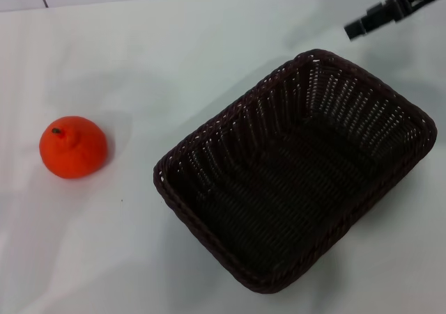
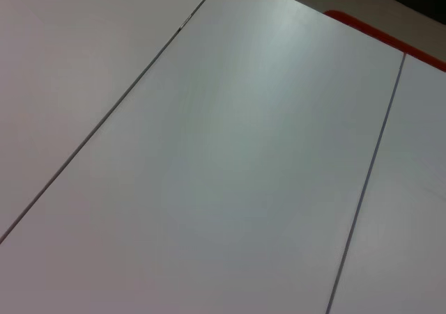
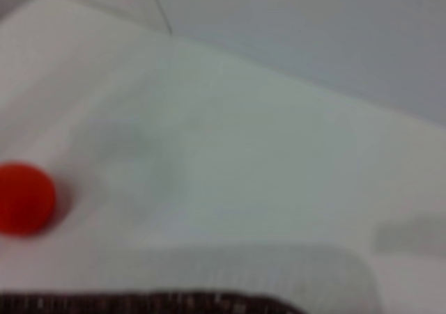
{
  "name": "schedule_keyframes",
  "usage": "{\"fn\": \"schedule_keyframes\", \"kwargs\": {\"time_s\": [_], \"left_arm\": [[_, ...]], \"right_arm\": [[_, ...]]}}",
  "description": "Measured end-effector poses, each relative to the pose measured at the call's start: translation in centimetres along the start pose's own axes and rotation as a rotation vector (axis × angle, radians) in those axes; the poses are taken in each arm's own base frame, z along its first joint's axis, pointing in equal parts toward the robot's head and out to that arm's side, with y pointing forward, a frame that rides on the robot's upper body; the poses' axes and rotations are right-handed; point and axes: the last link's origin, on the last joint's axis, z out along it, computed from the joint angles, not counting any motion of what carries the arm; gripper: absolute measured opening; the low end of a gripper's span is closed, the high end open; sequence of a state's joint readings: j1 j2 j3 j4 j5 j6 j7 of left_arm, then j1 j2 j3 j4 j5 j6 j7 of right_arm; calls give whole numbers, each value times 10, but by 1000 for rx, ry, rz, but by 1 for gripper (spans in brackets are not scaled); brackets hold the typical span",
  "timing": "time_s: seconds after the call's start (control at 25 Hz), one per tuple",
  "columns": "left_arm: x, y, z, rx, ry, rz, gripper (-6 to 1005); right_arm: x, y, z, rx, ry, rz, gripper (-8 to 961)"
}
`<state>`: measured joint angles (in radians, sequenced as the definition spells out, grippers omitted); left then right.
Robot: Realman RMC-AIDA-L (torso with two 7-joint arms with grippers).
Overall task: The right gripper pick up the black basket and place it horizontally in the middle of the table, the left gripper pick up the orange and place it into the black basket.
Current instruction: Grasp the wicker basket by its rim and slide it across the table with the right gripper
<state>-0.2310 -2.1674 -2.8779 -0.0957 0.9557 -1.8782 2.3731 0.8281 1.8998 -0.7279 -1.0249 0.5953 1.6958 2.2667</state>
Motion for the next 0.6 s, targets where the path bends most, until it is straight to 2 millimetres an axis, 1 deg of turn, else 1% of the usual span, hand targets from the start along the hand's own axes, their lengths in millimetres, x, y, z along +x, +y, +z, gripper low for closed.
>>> {"fn": "schedule_keyframes", "kwargs": {"time_s": [0.16,0.32,0.6], "left_arm": [[-1,0,1,0,-2,1,936],[-2,0,3,2,-7,-1,936],[-3,0,3,2,-7,-2,936]], "right_arm": [[-4,-3,5,-5,-80,-11,736],[-8,-6,12,3,-121,-16,734],[-23,-2,31,-1,-194,2,730]]}}
